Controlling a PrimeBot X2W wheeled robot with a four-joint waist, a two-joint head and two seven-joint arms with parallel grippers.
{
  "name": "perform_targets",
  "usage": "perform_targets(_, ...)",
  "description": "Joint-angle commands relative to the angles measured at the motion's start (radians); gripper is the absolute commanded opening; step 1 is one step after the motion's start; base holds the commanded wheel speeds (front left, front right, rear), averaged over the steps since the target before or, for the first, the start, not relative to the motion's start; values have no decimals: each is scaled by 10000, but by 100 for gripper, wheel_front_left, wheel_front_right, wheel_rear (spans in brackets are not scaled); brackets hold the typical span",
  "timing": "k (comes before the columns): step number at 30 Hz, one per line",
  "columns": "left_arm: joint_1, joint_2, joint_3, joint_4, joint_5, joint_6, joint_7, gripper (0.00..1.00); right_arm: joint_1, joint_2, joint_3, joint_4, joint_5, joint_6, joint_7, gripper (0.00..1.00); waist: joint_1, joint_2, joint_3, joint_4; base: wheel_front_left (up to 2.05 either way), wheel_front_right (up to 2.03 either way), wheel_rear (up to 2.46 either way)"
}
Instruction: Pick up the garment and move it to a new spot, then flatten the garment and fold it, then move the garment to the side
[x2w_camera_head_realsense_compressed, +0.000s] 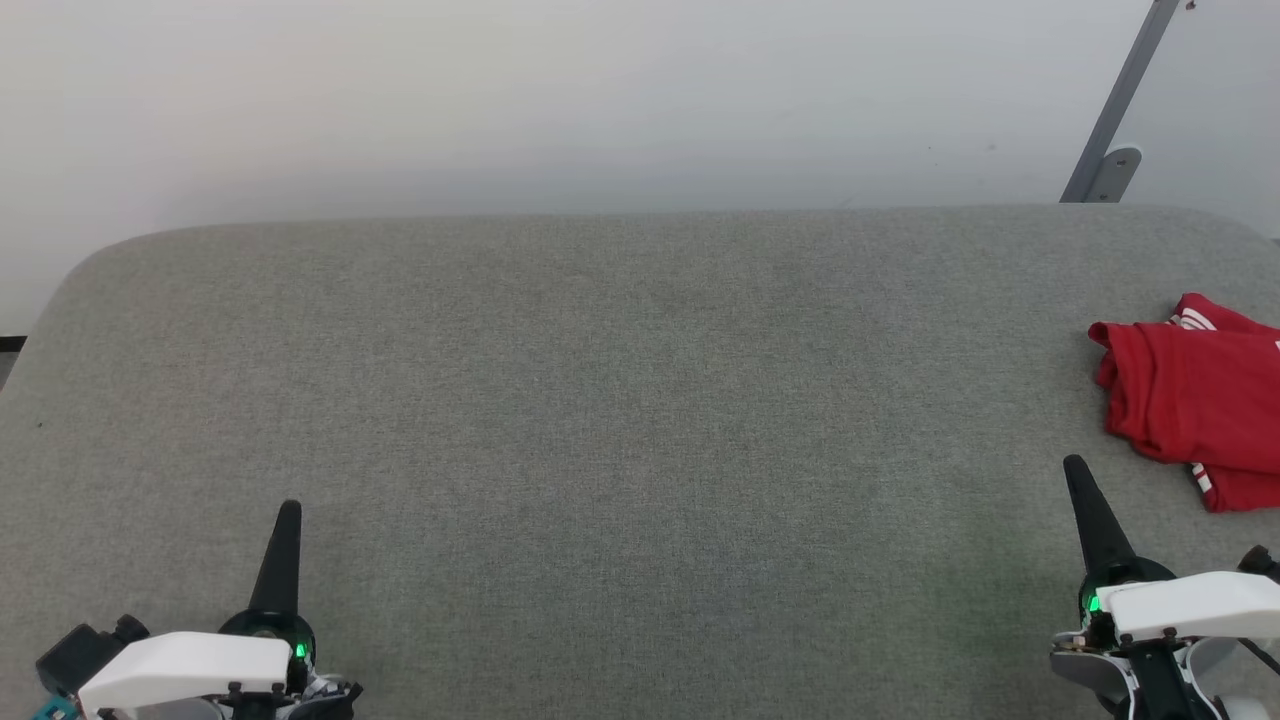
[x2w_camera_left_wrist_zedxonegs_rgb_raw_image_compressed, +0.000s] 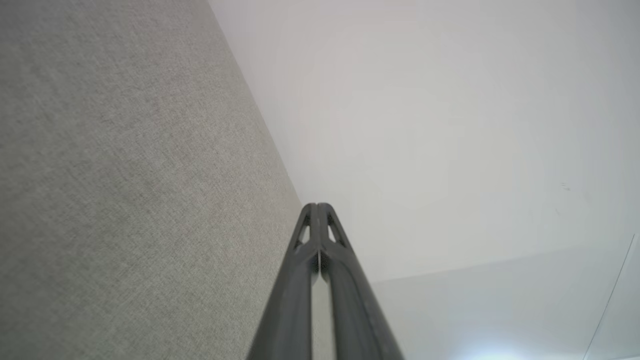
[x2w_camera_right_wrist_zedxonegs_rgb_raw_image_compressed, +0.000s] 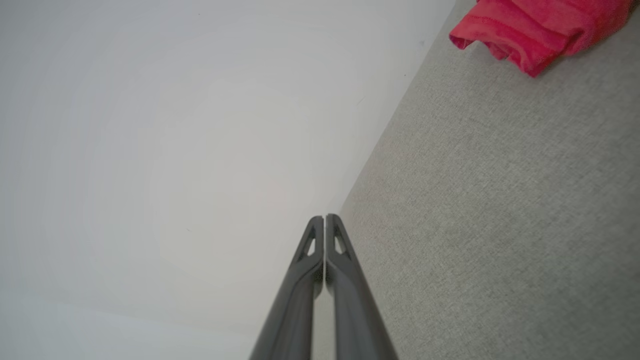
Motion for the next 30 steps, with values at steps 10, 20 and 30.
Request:
perform_targets(10,-387,-29,-32,57,-913,-20,271,0,-236,151,-77,-57,926,1,270,0,0,-1,-25,13,0,0,0)
perform_targets(20,-562,-66,-54,150,-1644,-23,461,0,-287,281,-127,-46,1635,1,471,0,0,-1,-50,25,0,0,0)
perform_targets(30,-710,-100,-72,236,-2329,-25,662,0,-354,405,-175,-33,2288,1,658,0,0,-1,-75,37,0,0,0)
